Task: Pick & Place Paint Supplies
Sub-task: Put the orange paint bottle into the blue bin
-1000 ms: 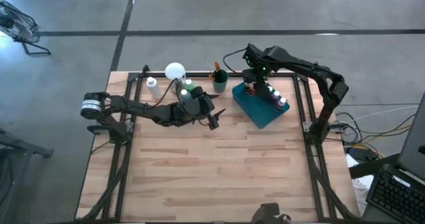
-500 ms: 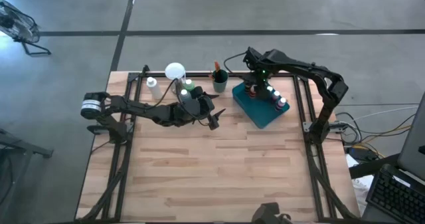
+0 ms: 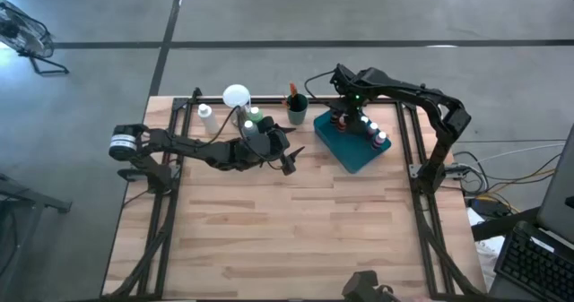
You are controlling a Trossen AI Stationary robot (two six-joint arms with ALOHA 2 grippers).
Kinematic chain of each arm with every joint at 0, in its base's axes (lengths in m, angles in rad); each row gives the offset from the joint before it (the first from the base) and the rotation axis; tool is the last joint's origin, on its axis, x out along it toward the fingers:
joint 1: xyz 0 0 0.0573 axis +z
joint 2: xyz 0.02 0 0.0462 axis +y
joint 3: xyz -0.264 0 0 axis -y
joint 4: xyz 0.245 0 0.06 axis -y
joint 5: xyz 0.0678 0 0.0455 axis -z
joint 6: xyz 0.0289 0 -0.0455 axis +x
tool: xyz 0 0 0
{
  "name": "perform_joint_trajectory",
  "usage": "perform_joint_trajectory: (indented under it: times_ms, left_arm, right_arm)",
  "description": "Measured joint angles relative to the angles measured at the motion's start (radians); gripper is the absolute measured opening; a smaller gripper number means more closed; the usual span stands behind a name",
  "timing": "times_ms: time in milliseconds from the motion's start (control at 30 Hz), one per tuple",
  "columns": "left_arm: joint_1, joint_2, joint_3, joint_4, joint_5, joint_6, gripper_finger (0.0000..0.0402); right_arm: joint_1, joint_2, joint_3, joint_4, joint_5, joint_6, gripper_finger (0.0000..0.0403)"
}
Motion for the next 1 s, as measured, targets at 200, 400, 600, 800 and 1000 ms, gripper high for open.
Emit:
perform_joint_trajectory:
  times_ms: [200,400,600,800,1000]
  left_arm:
    - [0.000,0.000,0.000,0.000,0.000,-0.001,0.0310]
    - [0.000,0.000,0.000,0.000,0.000,-0.002,0.0310]
    - [0.000,0.000,0.000,0.000,0.000,-0.002,0.0310]
    - [0.000,0.000,0.000,0.000,0.000,-0.002,0.0310]
    - [0.000,0.000,0.000,0.000,0.000,-0.002,0.0310]
  right_arm:
    - [-0.005,0.000,-0.004,0.007,0.000,-0.007,0.0116]
    - [-0.023,-0.001,-0.005,0.007,0.003,-0.010,0.0116]
    - [-0.030,-0.001,-0.010,0.007,-0.001,-0.010,0.0116]
    - [-0.030,-0.001,-0.016,0.007,-0.005,-0.010,0.0116]
    - [-0.030,-0.001,-0.017,0.010,-0.005,-0.010,0.0116]
